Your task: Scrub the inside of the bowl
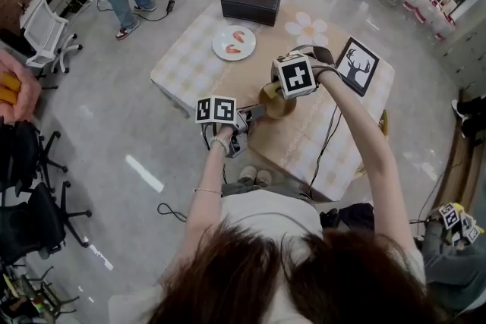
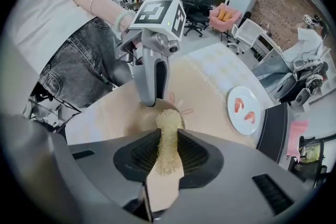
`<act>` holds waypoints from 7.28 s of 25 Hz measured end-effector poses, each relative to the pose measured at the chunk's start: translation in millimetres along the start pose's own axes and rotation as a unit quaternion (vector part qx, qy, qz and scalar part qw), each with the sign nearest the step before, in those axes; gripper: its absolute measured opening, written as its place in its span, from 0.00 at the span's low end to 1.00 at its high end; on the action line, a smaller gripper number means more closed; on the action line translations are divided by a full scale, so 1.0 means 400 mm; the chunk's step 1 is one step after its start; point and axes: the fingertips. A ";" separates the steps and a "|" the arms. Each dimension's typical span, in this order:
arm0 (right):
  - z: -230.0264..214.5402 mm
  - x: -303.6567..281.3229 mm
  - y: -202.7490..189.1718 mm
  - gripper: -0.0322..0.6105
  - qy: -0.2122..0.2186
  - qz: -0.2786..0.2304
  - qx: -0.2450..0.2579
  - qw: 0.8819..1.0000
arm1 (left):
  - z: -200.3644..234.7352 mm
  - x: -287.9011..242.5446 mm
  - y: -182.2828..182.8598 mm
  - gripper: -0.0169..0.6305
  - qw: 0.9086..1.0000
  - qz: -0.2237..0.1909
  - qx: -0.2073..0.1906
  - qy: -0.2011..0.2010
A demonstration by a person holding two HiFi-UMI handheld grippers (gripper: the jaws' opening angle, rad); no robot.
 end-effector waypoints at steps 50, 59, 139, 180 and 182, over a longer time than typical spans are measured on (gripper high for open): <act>0.088 0.006 -0.058 0.19 0.033 0.060 0.002 0.998 | 0.000 0.008 0.000 0.18 1.000 -0.018 0.007 -0.007; 0.118 0.001 -0.037 0.19 0.044 0.065 0.011 0.997 | 0.003 0.007 0.002 0.18 1.000 -0.021 0.010 -0.011; 0.014 -0.034 0.018 0.19 0.021 0.056 0.028 0.998 | 0.003 0.022 0.001 0.18 0.999 -0.002 0.020 -0.042; 0.125 -0.031 -0.014 0.19 0.051 0.100 -0.027 0.993 | 0.003 0.025 -0.004 0.18 0.999 0.000 0.013 -0.038; 0.131 -0.030 -0.006 0.19 0.054 0.098 -0.028 0.993 | 0.002 0.026 -0.007 0.18 0.999 0.003 0.011 -0.037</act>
Point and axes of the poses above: the fingertips, and each gripper's own axes: x backward along the fingers, z to its left, y out of its top, and after that the axes turned 11 degrees about x, right-handed
